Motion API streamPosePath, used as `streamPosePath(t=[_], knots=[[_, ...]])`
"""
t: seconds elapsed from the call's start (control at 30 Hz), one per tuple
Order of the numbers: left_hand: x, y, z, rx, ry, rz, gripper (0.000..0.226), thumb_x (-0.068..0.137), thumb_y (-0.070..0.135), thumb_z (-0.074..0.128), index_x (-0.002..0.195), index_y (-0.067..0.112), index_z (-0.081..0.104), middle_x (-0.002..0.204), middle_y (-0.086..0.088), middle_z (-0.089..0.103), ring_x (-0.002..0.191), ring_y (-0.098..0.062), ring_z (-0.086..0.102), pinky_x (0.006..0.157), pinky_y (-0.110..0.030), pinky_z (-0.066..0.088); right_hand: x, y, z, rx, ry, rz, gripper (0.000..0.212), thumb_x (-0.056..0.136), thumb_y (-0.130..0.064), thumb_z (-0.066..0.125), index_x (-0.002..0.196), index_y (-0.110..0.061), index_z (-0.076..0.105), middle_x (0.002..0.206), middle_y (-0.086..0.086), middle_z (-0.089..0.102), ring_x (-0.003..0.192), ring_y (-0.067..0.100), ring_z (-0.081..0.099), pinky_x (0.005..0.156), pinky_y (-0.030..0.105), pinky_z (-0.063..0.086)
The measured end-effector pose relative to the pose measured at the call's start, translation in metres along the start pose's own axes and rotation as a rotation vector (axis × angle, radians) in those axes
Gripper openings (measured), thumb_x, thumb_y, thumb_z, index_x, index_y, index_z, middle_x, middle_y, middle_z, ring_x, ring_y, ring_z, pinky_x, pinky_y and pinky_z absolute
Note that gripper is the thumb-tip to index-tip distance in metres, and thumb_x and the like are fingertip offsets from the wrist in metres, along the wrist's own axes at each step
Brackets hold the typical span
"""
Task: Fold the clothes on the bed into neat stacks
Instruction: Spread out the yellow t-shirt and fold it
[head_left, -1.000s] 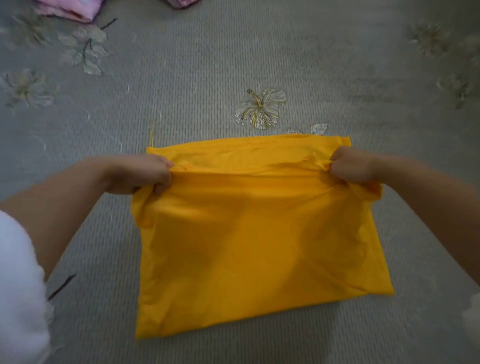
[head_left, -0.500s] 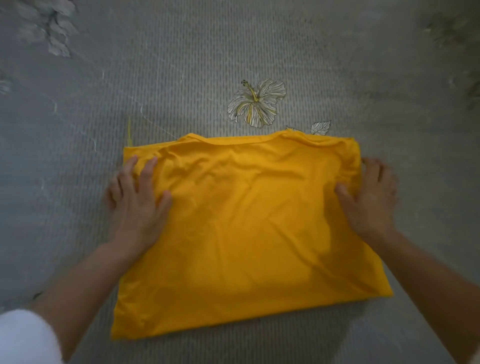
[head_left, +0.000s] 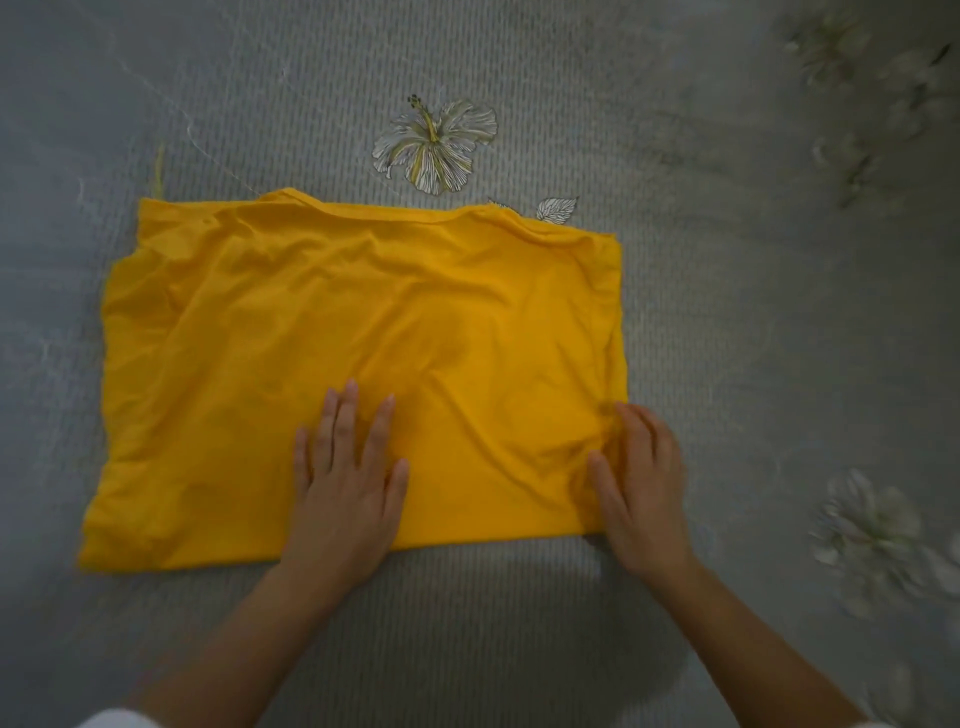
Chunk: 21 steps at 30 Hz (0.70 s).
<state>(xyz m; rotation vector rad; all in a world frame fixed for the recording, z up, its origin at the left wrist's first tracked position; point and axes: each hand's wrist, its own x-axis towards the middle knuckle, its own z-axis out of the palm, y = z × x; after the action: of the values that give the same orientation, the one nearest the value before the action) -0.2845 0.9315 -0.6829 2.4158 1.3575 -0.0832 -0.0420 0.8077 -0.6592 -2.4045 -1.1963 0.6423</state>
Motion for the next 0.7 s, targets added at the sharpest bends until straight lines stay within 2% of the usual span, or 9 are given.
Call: streamPosePath(t=[0.07,0.17,0.23,0.3,0.37,0.43,0.5,0.57,0.7], knots=[[-0.012,0.032,0.005,-0.058,-0.029,0.075,0.059,0.093,0.041,0.033,0.146,0.015,0.038,0.156,-0.016,0.025,0.145,-0.028,0.017,0.113,-0.050,0.012,0.012,0.009,-0.014,0.137,0.078,0.084,0.043,0.094,-0.031,0.049,0.130,-0.005,0.048,0.125,0.012,0.047,0.111,0.013,0.041,0.093,0.023,0.033],[-0.026,0.091,0.020,-0.085,-0.102,0.215,0.057,0.091,0.040,0.036,0.141,0.014,0.046,0.154,-0.012,0.030,0.144,-0.029,0.022,0.112,-0.049,0.015,0.042,0.015,-0.028,0.210,0.048,0.151,0.014,0.094,-0.015,0.055,0.108,-0.015,0.059,0.105,0.002,0.052,0.100,0.016,0.052,0.075,0.009,0.035],[-0.028,0.124,0.031,-0.088,-0.141,0.233,0.058,0.091,0.041,0.037,0.142,0.014,0.045,0.154,-0.009,0.030,0.142,-0.030,0.025,0.111,-0.048,0.018,0.063,0.013,-0.033,0.224,0.008,0.110,0.008,0.093,-0.016,0.058,0.097,-0.019,0.063,0.098,0.001,0.056,0.092,0.012,0.054,0.075,0.017,0.038],[-0.029,0.150,0.038,-0.082,-0.186,0.220,0.060,0.088,0.043,0.038,0.142,0.016,0.046,0.153,-0.008,0.032,0.141,-0.030,0.028,0.112,-0.049,0.026,0.081,0.009,-0.036,0.248,-0.031,0.091,0.010,0.090,-0.020,0.062,0.099,-0.018,0.067,0.089,0.001,0.057,0.083,0.010,0.053,0.073,0.024,0.040],[-0.031,0.168,0.042,-0.044,-0.246,0.235,0.063,0.080,0.047,0.042,0.138,0.024,0.051,0.151,-0.008,0.037,0.138,-0.033,0.034,0.105,-0.056,0.037,0.096,0.004,-0.035,0.305,-0.089,0.125,0.022,0.088,-0.029,0.067,0.107,-0.018,0.066,0.079,-0.001,0.053,0.074,0.010,0.050,0.065,0.024,0.038],[-0.034,0.181,0.046,-0.017,-0.291,0.253,0.066,0.071,0.052,0.054,0.133,0.031,0.054,0.149,-0.007,0.041,0.135,-0.037,0.038,0.099,-0.061,0.037,0.110,0.000,-0.033,0.301,-0.148,0.168,0.024,0.084,-0.036,0.070,0.098,-0.018,0.062,0.071,-0.006,0.047,0.066,0.008,0.046,0.056,0.022,0.034],[-0.034,0.186,0.049,0.000,-0.295,0.254,0.069,0.065,0.053,0.063,0.131,0.037,0.055,0.149,-0.005,0.041,0.134,-0.040,0.038,0.098,-0.063,0.037,0.123,-0.003,-0.034,0.279,-0.161,0.179,0.020,0.082,-0.031,0.073,0.076,-0.019,0.058,0.065,-0.008,0.048,0.059,0.004,0.045,0.050,0.019,0.031],[-0.035,0.185,0.054,0.030,-0.256,0.274,0.067,0.066,0.055,0.061,0.131,0.041,0.053,0.150,-0.003,0.039,0.135,-0.042,0.036,0.098,-0.064,0.036,0.134,-0.002,-0.038,0.283,-0.119,0.183,0.025,0.082,-0.019,0.071,0.064,-0.020,0.055,0.061,-0.006,0.050,0.054,0.006,0.045,0.049,0.022,0.034],[-0.039,0.184,0.053,0.011,-0.208,0.330,0.064,0.067,0.057,0.057,0.130,0.042,0.053,0.146,0.003,0.046,0.132,-0.037,0.044,0.098,-0.064,0.036,0.141,0.007,-0.046,0.241,-0.136,0.193,0.012,0.082,-0.012,0.067,0.074,-0.009,0.059,0.066,0.002,0.053,0.060,0.012,0.049,0.059,0.027,0.038]])
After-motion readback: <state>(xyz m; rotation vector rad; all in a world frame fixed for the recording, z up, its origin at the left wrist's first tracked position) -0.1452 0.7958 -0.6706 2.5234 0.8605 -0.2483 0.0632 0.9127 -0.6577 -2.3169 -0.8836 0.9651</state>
